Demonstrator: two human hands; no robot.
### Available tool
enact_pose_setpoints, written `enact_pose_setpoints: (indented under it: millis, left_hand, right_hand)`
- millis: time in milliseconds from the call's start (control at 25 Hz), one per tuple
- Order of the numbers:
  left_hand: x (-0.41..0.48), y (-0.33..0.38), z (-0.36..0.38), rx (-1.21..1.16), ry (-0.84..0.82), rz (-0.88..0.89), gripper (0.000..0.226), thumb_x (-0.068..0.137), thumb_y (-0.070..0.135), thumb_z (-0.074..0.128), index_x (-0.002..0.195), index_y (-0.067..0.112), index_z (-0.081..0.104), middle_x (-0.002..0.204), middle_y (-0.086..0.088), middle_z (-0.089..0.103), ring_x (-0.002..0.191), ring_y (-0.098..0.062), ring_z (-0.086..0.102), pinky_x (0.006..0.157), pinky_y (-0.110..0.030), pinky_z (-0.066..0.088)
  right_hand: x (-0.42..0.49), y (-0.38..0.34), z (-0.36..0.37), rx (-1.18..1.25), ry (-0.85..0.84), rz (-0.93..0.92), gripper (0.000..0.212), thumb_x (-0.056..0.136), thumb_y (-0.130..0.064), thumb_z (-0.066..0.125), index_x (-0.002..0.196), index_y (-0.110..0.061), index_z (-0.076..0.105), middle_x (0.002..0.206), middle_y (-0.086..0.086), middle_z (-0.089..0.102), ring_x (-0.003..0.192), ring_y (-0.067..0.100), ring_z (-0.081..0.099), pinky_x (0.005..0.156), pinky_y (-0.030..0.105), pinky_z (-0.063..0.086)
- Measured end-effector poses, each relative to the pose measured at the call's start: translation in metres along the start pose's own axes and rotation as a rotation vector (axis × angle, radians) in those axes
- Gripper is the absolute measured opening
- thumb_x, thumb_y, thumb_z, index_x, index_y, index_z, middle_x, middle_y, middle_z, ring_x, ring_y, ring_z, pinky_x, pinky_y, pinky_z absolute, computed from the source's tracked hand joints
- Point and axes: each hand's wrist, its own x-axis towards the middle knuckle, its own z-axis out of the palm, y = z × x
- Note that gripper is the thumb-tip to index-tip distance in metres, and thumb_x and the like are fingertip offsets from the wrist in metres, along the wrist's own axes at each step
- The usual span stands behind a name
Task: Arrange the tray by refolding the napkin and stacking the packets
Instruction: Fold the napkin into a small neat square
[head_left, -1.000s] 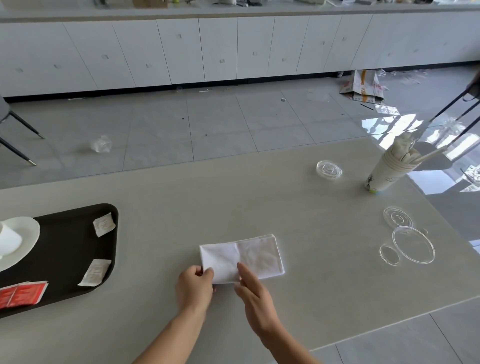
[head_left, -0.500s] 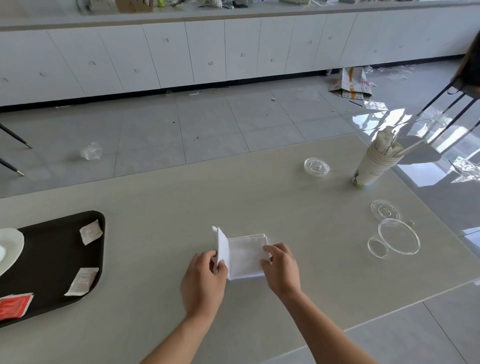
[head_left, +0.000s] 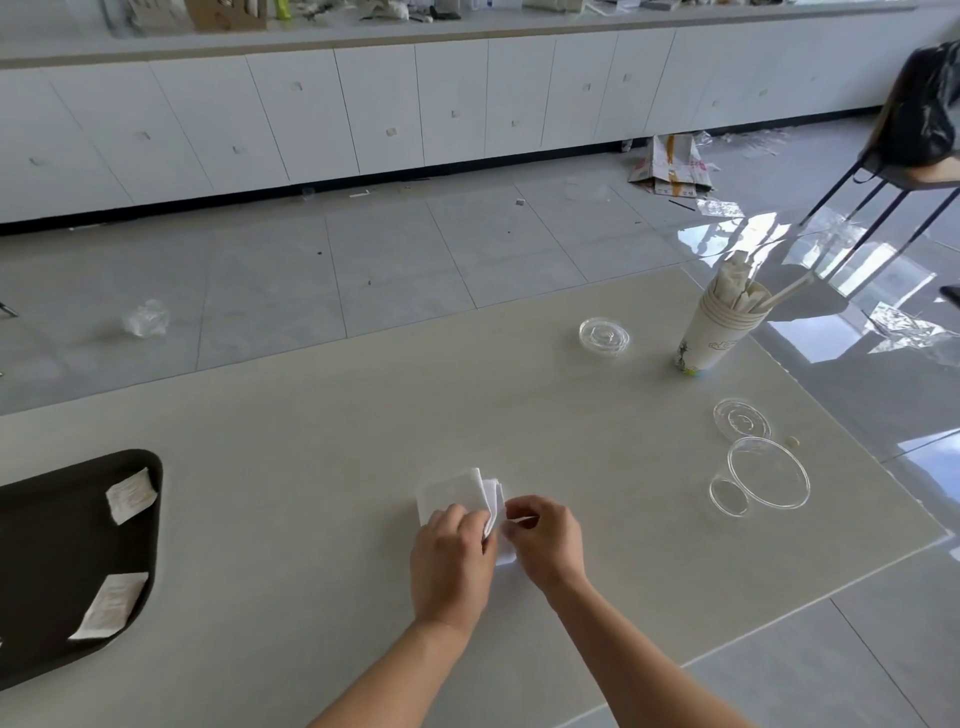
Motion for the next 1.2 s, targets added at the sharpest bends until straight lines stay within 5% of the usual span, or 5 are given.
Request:
enact_pose_setpoints:
  millis: [280,480,680,1040,1200]
  left_hand:
    - [-0.014,-0.008,0.028,-0.01,-0.051,0.139,0.015,0.074,0.023,0.079,0.071,0.02,0.064,0.069,0.002,0.056,0.072,-0.024,0.057,0.064,-0.035,0.049]
    - [-0.042,-0.021,0.045,0.145,-0.186,0.275,0.058,0.085,0.042,0.055,0.134,0.009,0.054,0.14,-0.011,0.054,0.135,-0.029,0.044,0.11,-0.044,0.027]
    - [-0.051,-0.026,0.046,0.301,-0.319,0.325,0.091,0.086,0.068,0.042,0.147,0.001,0.031,0.156,-0.017,0.028,0.147,-0.032,0.019,0.111,-0.049,0.018]
    - [-0.025,-0.037,0.032,0.056,-0.267,0.178,0.056,0.096,0.042,0.036,0.143,0.013,0.043,0.156,-0.008,0.03,0.145,-0.031,0.028,0.116,-0.044,0.017]
    - [0.002,-0.048,0.037,0.325,-0.336,0.025,0.08,0.093,0.057,0.019,0.148,0.0,0.023,0.158,-0.021,0.017,0.147,-0.037,0.015,0.113,-0.051,0.014]
  right_hand:
    - [0.007,0.002,-0.001,0.029,-0.007,-0.019,0.019,0.079,-0.006,0.066,0.081,-0.022,0.076,0.072,-0.007,0.074,0.068,0.009,0.069,0.071,0.035,0.059]
    - [0.017,-0.002,0.001,-0.152,-0.077,-0.165,0.033,0.092,-0.043,0.06,0.122,-0.03,0.064,0.088,-0.016,0.068,0.08,0.005,0.065,0.074,0.023,0.051]
    - [0.04,-0.013,0.009,-0.629,-0.171,-0.509,0.048,0.095,-0.063,0.039,0.141,-0.054,0.029,0.103,-0.009,0.051,0.083,0.021,0.06,0.064,0.032,0.048]
    - [0.049,0.003,0.019,-0.696,0.001,-0.651,0.028,0.091,-0.046,0.038,0.113,-0.041,0.055,0.089,-0.009,0.046,0.082,0.017,0.058,0.052,0.029,0.043]
    - [0.046,0.007,0.02,-0.734,0.033,-0.661,0.025,0.092,-0.046,0.045,0.112,-0.04,0.057,0.091,-0.01,0.046,0.087,0.015,0.057,0.051,0.029,0.043]
